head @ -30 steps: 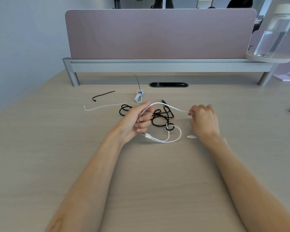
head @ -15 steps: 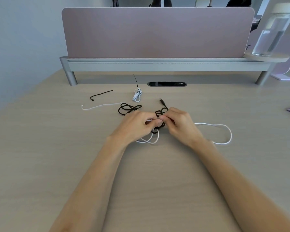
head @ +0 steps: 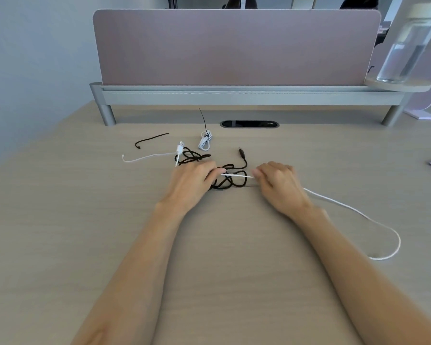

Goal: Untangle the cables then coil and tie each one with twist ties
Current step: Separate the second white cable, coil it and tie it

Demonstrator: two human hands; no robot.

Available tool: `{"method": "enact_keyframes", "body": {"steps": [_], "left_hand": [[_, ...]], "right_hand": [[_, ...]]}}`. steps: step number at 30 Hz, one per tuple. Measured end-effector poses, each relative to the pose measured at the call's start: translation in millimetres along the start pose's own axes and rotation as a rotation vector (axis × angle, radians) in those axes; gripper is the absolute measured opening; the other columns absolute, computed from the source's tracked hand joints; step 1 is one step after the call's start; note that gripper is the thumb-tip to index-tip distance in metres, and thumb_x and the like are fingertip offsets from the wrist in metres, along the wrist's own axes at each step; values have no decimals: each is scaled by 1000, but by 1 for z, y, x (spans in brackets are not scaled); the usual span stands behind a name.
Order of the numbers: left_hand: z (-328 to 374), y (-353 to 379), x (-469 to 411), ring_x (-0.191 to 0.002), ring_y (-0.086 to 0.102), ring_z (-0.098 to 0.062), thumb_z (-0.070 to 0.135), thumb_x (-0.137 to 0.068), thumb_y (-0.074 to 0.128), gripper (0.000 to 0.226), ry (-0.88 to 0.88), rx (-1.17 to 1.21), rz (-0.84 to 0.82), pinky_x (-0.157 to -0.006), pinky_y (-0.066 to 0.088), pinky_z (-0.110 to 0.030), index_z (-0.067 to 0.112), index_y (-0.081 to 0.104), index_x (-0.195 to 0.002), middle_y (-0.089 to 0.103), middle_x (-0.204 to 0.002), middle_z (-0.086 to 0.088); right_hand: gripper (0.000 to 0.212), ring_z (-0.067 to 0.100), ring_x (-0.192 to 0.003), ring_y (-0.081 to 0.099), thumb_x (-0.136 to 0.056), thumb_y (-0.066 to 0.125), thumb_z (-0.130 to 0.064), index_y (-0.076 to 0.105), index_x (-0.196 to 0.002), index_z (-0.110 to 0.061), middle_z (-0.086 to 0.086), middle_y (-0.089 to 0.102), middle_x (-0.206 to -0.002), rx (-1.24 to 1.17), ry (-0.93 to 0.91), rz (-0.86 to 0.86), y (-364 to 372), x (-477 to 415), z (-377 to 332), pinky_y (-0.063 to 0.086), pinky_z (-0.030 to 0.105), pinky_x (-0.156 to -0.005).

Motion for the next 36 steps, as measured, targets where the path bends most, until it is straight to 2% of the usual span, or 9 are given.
{"method": "enact_keyframes", "body": {"steps": [4,8,11,15,20,25,28,32,36], "left_hand": [[1,7,1,-64,48,-11,41,-94,54,29,45,128,-19,-58,37,-32,23,51,-72,49,-64,11],[-14,17,3,-71,50,-2,29,-90,64,9,40,267,-137,-61,36,-25,22,60,-86,55,-73,13],[-28,22,3,-77,56,-5,28,-84,72,11,-13,333,-178,-69,44,-20,22,67,-91,61,-80,10],[-33,24,2,-70,51,0,19,-82,74,5,-42,326,-241,-65,38,-15,19,72,-86,56,-74,12],[-23,24,3,-76,52,-1,19,-88,68,4,37,274,-195,-67,39,-13,17,67,-85,54,-80,13],[-13,22,5,-71,52,0,16,-93,58,5,41,300,-198,-62,35,-17,18,60,-89,60,-79,10],[-13,19,4,-76,49,-2,11,-93,56,8,38,312,-146,-68,38,-20,18,60,-91,56,-80,15],[-6,12,3,-83,46,-5,6,-93,54,11,63,298,-68,-74,35,-11,14,61,-94,52,-80,21],[-3,10,4,-83,49,-13,2,-91,52,13,120,285,-26,-74,40,-27,14,56,-91,54,-82,12]], "right_hand": [[13,19,-75,55,-92,56,-10,68,-89,-6,3,62,-82,-259,-188,-116,13,2,-34,40,24,-70],[14,33,-80,59,-87,53,-1,64,-84,-9,7,66,-85,-140,42,24,1,-2,-3,43,36,-67],[14,37,-88,59,-89,50,-7,64,-89,-9,13,68,-93,-10,202,-27,-3,1,19,39,37,-70],[21,39,-93,58,-92,46,-12,66,-98,-6,16,65,-97,47,297,-25,-6,3,31,42,39,-74],[50,32,-109,52,-81,37,-8,60,-126,-8,12,57,-119,-87,22,146,-16,0,-6,43,40,-92],[39,22,-121,53,-95,41,-26,60,-127,-16,-1,59,-130,-1,-247,38,9,2,-37,30,34,-98],[36,17,-117,54,-92,54,-28,60,-127,-22,-6,61,-126,-62,-247,-3,17,3,-36,20,24,-93],[37,11,-108,57,-83,65,-31,62,-119,-25,-8,66,-115,-178,-217,-33,14,3,-34,25,27,-94],[30,13,-102,61,-80,66,-12,58,-109,-17,-9,69,-108,-229,-180,-65,15,0,-31,31,27,-95]]}}
Point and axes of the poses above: each hand's wrist, its own x-axis away from the middle knuckle, its own y-axis out of the palm, z = x × y, the point moved 7 cm from there along -x, towards the middle knuckle
